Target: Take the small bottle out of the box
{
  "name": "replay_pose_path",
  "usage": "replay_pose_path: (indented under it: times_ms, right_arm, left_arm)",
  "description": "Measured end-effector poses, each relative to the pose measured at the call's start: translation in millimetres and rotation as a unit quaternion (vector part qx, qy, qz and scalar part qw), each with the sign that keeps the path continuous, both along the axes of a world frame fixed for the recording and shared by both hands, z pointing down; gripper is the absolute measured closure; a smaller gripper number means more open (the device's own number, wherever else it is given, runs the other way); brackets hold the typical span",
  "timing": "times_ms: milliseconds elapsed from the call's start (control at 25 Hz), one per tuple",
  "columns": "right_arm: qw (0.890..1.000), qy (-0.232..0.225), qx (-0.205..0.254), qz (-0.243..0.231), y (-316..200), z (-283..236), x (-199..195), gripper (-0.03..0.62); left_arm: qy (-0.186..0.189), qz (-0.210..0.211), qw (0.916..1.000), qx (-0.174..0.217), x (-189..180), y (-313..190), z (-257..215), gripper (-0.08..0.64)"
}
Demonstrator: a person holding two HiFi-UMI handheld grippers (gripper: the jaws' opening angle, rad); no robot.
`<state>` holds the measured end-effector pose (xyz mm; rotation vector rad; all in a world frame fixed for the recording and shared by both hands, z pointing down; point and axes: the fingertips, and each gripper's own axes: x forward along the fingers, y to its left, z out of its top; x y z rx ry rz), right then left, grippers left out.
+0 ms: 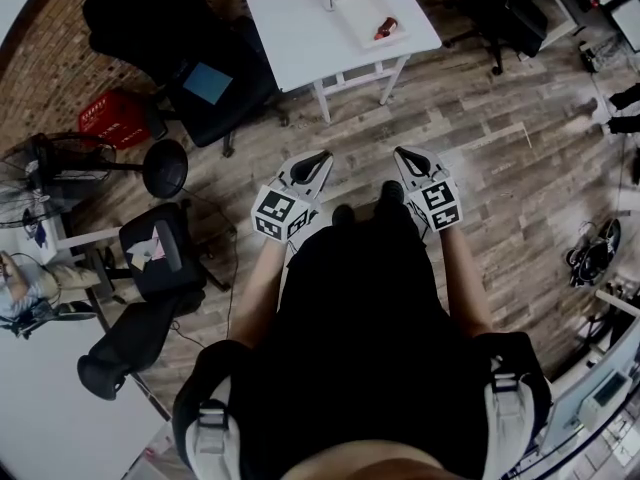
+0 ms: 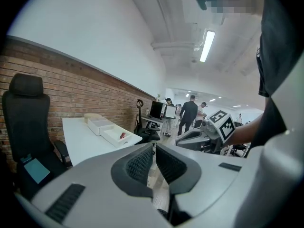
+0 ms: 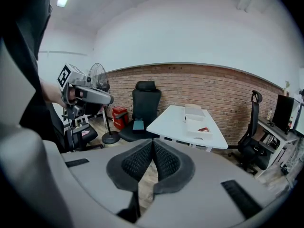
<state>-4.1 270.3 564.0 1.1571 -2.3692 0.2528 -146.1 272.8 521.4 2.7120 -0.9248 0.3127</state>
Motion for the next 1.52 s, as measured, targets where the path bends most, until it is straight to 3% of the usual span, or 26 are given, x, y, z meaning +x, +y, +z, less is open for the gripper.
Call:
replay_pose_path:
  times_ms: [560,880,1520]
  right_arm:
    - [1.000,-0.014,0.004,0.003,-41,-5,61,0.595]
    - [1.000,-0.012,-0.005,-0.010,-70,-8,105,0.595]
    - [0.998,-0.012,-0.017,-0.065,-116,2,151,0.595]
  left_arm:
    - [-0.007,-0.004,1.0000,0.002,61,-37,-10,0.525]
    - [-0.008,-0.027,0.9996,0.006,98,-59,-19,0.525]
    - [-0.011,-0.083,0.9964,-0.009,146,-92,-8,0.525]
